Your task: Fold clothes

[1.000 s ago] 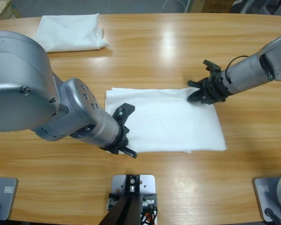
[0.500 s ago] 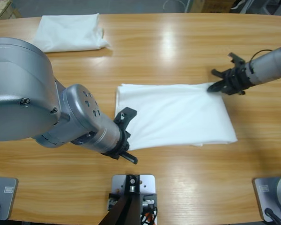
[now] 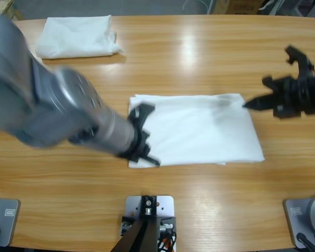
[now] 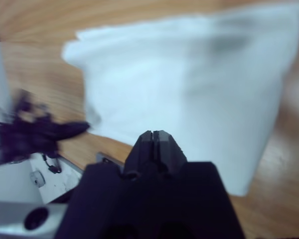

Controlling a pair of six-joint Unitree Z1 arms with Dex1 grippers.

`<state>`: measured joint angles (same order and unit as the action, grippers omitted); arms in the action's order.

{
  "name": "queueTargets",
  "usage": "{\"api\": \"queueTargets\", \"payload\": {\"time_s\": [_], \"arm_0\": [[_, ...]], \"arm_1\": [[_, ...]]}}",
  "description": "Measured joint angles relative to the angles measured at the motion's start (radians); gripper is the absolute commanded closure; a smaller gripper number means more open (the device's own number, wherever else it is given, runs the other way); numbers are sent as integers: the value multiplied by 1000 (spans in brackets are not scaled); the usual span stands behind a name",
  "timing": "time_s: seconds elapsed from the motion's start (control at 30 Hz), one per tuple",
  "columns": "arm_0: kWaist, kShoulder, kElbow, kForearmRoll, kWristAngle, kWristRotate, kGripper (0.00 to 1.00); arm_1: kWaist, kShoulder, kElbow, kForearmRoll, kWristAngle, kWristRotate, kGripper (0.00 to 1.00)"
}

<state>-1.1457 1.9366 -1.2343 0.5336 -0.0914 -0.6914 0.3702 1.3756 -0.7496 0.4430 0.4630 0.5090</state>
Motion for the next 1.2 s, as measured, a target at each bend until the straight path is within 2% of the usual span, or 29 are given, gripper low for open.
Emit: {"api": "queueTargets", "payload": {"time_s": [0.2, 0.47, 0.63, 0.97, 1.2], "arm_0": [[77, -11, -119, 2, 2, 0, 1000], [149, 80, -140, 3, 1, 0, 1000], [165, 82, -140, 3, 1, 0, 1000], [178, 83, -155, 3, 11, 0, 1000], [276, 149, -155, 31, 46, 0, 1000]], "arm_1": [[28, 33, 101, -10, -66, 94, 1000], [143, 177, 118, -22, -172, 223, 1000], [166, 249, 118, -37, -242, 262, 1000], [189, 255, 114, -38, -264, 271, 1000], [195, 248, 114, -37, -268, 275, 1000]]}}
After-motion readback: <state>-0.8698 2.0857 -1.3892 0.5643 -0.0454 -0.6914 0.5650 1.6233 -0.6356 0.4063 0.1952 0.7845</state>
